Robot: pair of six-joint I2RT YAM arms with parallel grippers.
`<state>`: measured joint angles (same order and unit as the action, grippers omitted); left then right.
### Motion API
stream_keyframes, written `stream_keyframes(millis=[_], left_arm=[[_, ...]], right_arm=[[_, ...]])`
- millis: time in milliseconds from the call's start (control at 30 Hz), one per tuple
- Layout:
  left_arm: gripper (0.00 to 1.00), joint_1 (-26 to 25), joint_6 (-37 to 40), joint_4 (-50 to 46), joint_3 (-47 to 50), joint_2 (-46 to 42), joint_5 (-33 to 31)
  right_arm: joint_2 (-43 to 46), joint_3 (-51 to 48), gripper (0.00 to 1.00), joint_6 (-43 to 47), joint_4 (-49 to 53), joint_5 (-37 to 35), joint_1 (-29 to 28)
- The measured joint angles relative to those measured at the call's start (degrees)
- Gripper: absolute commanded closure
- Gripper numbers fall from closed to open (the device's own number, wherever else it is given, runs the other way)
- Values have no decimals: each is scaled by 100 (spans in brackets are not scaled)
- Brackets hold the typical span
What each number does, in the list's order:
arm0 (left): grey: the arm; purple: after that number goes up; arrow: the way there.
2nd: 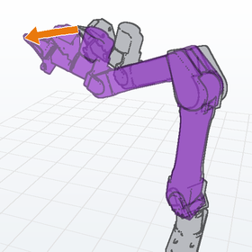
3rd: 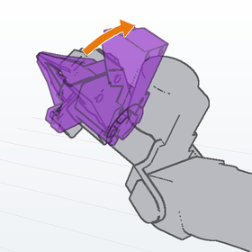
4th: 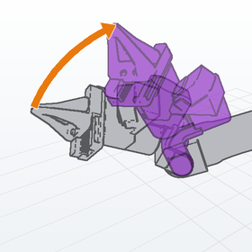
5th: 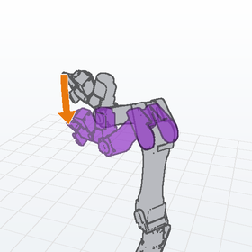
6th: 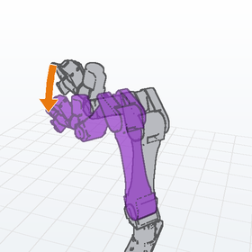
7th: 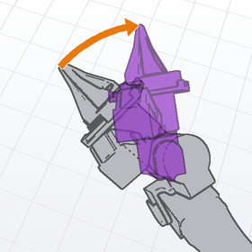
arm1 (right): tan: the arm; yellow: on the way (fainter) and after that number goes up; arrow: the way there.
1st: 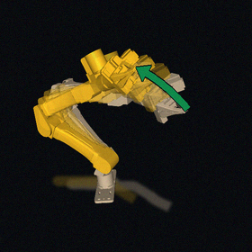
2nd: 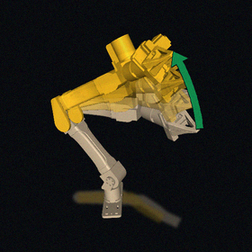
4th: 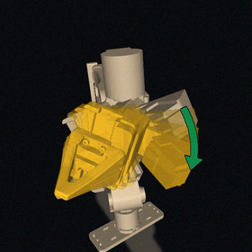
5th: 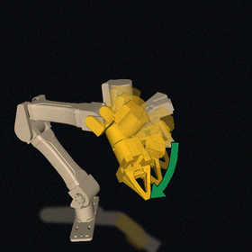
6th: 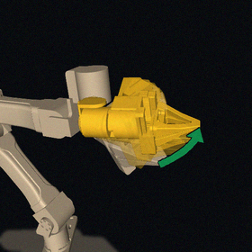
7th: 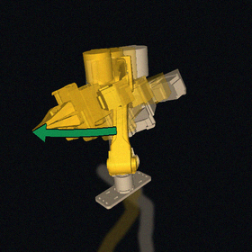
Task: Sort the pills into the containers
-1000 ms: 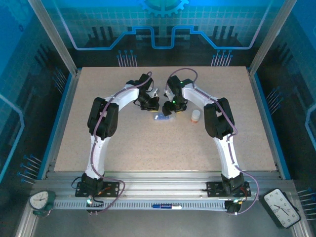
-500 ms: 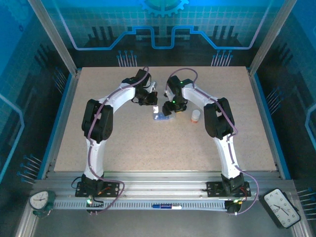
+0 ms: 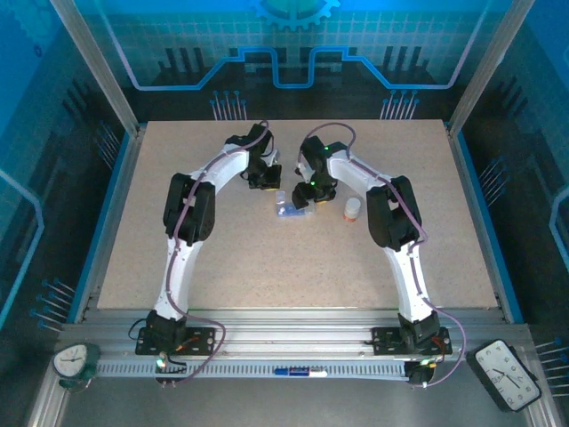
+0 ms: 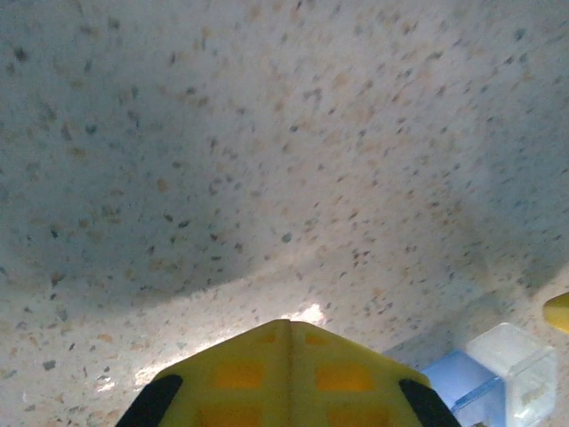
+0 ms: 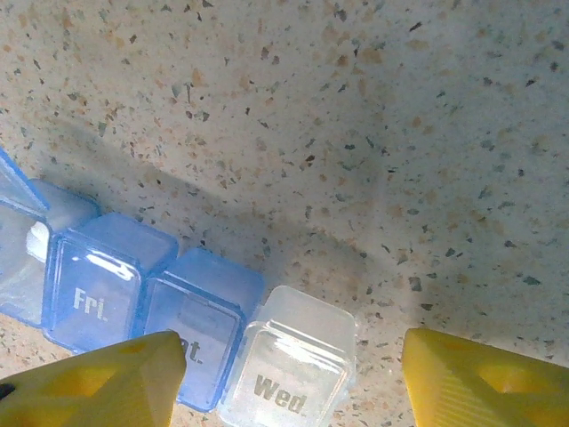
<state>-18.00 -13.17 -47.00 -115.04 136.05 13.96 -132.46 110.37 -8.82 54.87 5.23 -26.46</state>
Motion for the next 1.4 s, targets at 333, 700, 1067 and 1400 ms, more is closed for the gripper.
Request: stream_keyframes(millis=[333,700,1067,1400], left_arm=[[100,0,4,-55,13,-2,256],[99,-7,31,11,494,-490,566],[99,-179,129,146,1145,-743,824],[99,-273,129,278,1488,-960,841]], right_arm=[[-107,188,33,-13,168,15,0],[-164,284,33,-15,256,22,0],[-188,328,33,-15,299,33,0],[-262,470,33,-15,409,33,-2]])
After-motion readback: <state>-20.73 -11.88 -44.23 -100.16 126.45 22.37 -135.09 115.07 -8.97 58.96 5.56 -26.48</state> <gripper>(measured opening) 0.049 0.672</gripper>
